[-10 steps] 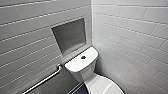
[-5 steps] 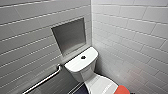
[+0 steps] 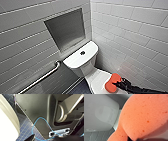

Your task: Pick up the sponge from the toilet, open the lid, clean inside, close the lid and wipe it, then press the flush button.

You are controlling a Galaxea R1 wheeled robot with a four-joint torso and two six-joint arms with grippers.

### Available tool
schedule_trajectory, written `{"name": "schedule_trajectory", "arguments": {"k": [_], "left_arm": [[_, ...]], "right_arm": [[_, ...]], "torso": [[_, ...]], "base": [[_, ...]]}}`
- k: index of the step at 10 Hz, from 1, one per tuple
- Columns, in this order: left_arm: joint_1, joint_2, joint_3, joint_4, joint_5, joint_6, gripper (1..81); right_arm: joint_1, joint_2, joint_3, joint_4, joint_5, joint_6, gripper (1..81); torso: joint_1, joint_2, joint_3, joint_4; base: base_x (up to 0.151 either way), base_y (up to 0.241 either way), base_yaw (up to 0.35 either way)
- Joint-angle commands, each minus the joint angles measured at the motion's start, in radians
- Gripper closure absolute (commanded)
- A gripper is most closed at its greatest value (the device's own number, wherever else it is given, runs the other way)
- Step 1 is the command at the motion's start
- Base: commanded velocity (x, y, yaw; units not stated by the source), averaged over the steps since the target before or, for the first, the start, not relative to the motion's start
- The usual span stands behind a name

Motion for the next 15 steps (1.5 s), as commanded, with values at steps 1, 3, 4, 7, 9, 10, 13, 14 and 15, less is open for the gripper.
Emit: {"name": "schedule_trajectory", "arguments": {"k": [1,3,4,7,9,10,13,14,15], "left_arm": [[0.016,-0.008,0.0,-0.002,0.073,0.008,1.0],[0.028,-0.008,0.0,-0.002,0.061,0.008,1.0],[0.038,-0.01,0.0,-0.003,0.058,0.008,1.0],[0.055,-0.014,0.0,-0.006,0.058,0.008,1.0],[0.068,-0.011,0.0,-0.005,0.046,0.007,1.0],[0.07,-0.013,0.0,-0.006,0.046,0.007,1.0],[0.085,-0.011,0.0,-0.011,0.046,0.007,1.0],[0.091,-0.016,0.0,-0.013,0.046,0.007,1.0],[0.095,-0.019,0.0,-0.014,0.047,0.007,1.0]], "right_arm": [[0.176,0.025,-0.046,0.02,-0.083,0.003,81.1],[0.204,0.117,-0.176,0.032,-0.083,0.005,81.1],[0.212,0.169,-0.261,0.037,-0.089,0.005,81.1],[0.21,0.322,-0.495,0.04,-0.107,0.015,81.1],[0.229,0.426,-0.653,0.038,-0.112,0.032,81.1],[0.233,0.449,-0.67,0.04,-0.11,0.035,81.1],[0.194,0.465,-0.693,0.038,-0.069,0.042,81.1],[0.167,0.465,-0.701,0.04,-0.045,0.043,81.1],[0.14,0.463,-0.722,0.041,-0.035,0.054,81.1]], "torso": [[0.0,0.0,0.0,0.0],[0.0,0.0,-0.009,0.0],[0.0,0.0,-0.008,0.0],[0.0,0.0,-0.008,0.0],[0.0,0.0,-0.008,0.0],[0.0,0.0,-0.008,0.0],[0.0,0.0,-0.008,0.0],[0.0,0.0,-0.008,0.0],[0.0,0.0,-0.008,0.0]], "base": [[0.0,0.0,0.0],[0.0,0.0,0.0],[0.0,0.0,0.0],[0.0,0.0,0.0],[0.0,0.0,0.0],[0.0,0.0,0.0],[0.0,0.0,0.0],[0.0,0.0,0.0],[0.0,0.0,0.0]]}}
